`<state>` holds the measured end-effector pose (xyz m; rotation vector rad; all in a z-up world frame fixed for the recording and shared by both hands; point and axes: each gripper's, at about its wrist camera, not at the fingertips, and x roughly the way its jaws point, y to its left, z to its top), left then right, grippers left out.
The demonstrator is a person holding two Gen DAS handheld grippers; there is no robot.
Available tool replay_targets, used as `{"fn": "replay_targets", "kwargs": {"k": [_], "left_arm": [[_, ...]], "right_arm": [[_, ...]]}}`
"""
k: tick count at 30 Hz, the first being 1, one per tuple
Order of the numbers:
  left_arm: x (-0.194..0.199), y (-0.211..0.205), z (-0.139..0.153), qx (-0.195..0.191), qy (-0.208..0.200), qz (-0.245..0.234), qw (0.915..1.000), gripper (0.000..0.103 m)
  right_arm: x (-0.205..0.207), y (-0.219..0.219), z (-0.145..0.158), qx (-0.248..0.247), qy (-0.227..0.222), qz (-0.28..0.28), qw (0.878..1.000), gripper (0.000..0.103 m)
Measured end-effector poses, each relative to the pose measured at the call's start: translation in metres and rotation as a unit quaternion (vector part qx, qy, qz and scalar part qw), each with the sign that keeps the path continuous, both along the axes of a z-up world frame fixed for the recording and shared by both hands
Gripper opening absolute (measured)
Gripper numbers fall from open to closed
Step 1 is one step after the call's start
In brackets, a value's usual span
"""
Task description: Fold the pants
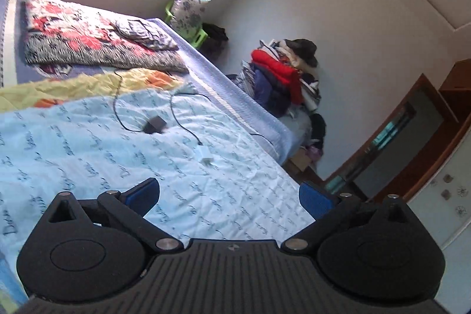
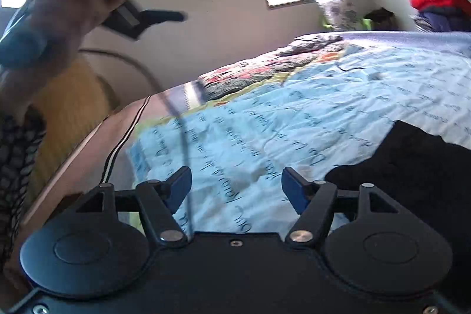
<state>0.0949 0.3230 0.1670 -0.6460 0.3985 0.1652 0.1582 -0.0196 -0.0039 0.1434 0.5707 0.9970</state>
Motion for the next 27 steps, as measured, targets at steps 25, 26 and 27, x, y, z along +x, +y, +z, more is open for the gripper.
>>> {"fn": "replay_targets", "kwargs": {"k": [25, 26, 27], "left_arm": [[0.130, -0.070, -0.191, 0.057, 0.253, -0.186, 0.9478, 0.099], [0.133, -0.072, -0.193, 0.044, 0.254, -0.192, 0.9470, 0.099], [0.134, -0.072, -0.196, 0.033, 0.253, -0.196, 0.9468, 0.099]], "right_arm": [[-0.033, 0.064, -0.062, -0.441, -0.338, -0.012, 0.831, 0.061], [-0.030, 0.068, -0.066, -0.444, -0.341, -0.014, 0.828, 0.056], [-0.028, 0.071, -0.068, -0.443, -0.335, -0.009, 0.832, 0.032]]}}
